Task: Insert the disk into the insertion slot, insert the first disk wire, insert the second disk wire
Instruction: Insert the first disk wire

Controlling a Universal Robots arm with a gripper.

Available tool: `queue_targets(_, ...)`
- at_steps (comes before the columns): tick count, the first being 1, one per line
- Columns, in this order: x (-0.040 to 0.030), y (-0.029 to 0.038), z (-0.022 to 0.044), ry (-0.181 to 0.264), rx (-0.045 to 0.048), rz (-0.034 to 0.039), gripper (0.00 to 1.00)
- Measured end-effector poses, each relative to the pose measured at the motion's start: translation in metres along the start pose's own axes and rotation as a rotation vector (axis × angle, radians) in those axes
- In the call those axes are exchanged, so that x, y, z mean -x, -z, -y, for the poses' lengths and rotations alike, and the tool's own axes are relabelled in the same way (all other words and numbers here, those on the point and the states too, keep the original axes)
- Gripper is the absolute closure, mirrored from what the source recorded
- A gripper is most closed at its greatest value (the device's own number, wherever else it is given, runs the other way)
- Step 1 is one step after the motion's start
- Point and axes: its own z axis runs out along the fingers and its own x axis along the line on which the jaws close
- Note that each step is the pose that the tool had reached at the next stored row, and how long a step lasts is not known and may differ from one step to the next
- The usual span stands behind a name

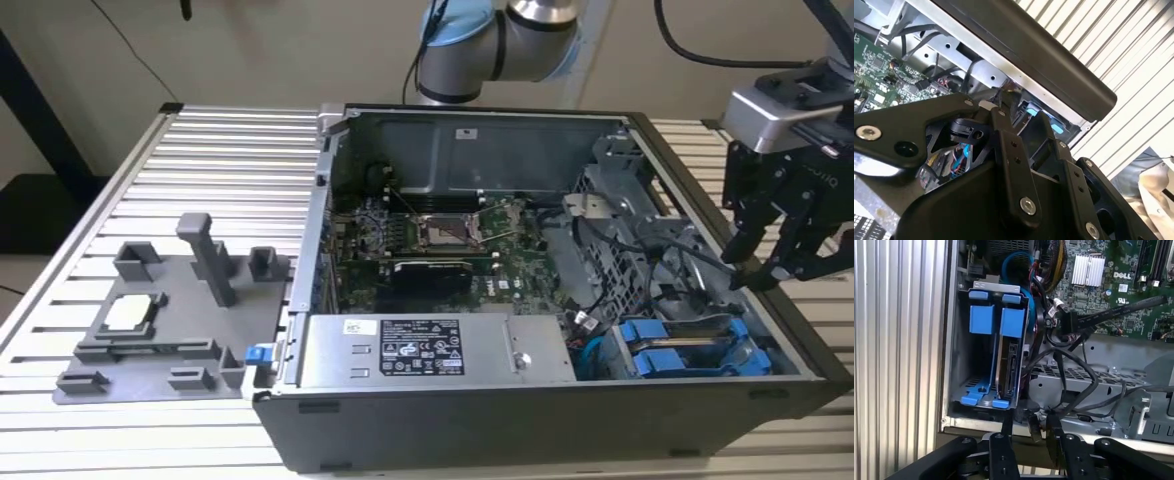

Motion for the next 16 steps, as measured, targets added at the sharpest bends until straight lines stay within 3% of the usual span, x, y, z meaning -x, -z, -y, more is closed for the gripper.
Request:
queue_targets(3, 0.0033, -0.0024, 0.0009, 0.005, 0.0001, -0.0023, 0.60)
queue_targets(10, 0.0033, -0.0045, 0.0031, 0.015, 0.0033, -0.0105, 0.60)
queue_targets(16, 0.0034, -0.0052, 0.0026, 0.015, 0.0035, -0.0116, 0.60)
